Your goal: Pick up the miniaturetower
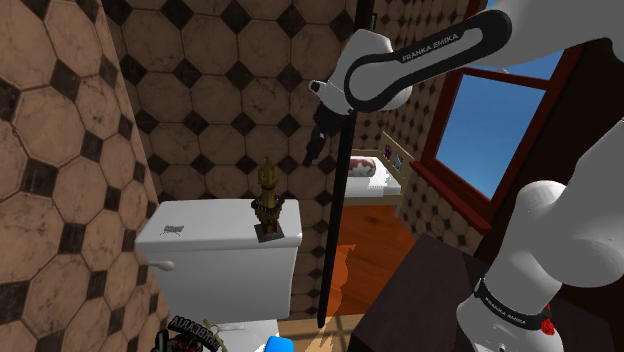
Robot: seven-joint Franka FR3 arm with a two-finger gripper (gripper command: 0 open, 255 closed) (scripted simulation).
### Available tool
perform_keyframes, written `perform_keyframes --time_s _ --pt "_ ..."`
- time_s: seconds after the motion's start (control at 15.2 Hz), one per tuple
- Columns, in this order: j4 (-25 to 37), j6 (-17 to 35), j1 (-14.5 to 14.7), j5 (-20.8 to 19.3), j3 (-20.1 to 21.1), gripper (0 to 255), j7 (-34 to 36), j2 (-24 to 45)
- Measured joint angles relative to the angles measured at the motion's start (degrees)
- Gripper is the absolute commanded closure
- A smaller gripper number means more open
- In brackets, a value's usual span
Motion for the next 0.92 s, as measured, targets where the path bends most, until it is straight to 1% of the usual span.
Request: perform_keyframes --time_s 0.2,0.53,0.66,0.92 --pt "3.6 5.1 1.8 2.2 -0.2 0 -5.2 5.7" --pt "9.5 11.6 4.0 6.2 0.7 0 -13.3 13.6" --pt "9.9 13.3 4.1 7.5 0.8 0 -15.3 15.2" --pt "8.9 16.2 4.2 9.4 1.1 0 -17.3 17.1"
